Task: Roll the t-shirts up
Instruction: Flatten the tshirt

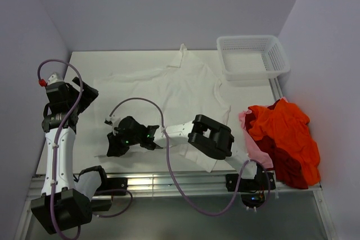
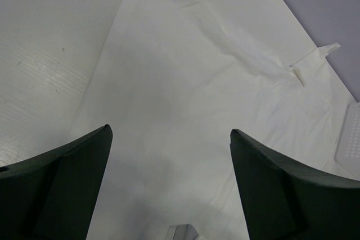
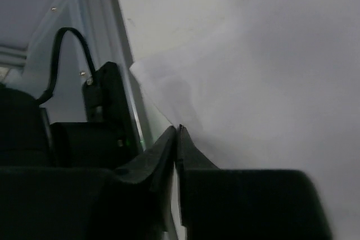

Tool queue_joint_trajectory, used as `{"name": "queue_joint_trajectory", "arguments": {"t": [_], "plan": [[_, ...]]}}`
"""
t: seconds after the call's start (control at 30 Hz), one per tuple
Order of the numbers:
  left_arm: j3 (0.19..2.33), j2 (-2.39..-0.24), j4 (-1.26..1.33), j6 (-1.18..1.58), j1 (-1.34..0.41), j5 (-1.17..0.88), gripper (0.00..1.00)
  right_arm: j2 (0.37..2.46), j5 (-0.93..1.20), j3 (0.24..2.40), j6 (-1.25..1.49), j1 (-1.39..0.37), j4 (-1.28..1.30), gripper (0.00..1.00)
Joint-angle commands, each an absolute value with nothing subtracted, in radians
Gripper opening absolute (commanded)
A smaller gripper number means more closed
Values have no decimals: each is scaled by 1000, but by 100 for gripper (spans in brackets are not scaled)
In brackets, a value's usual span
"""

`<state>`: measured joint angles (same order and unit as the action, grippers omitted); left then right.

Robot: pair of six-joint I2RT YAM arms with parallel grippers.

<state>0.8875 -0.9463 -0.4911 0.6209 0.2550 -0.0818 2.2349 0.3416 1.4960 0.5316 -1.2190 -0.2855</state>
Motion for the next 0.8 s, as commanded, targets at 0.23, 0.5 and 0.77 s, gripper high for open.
{"name": "queue_joint_trajectory", "arguments": {"t": [0.23, 0.5, 0.77], "plan": [[910, -956, -482, 604, 256, -72, 91, 2097, 420, 1407, 523, -1223, -405, 56], [868, -1006, -456, 650, 256, -133, 91, 1876, 359, 1146, 617, -1119, -518, 50], [683, -1068, -249, 828, 232, -227, 89, 1498, 13, 867, 635, -967, -148, 44]]}}
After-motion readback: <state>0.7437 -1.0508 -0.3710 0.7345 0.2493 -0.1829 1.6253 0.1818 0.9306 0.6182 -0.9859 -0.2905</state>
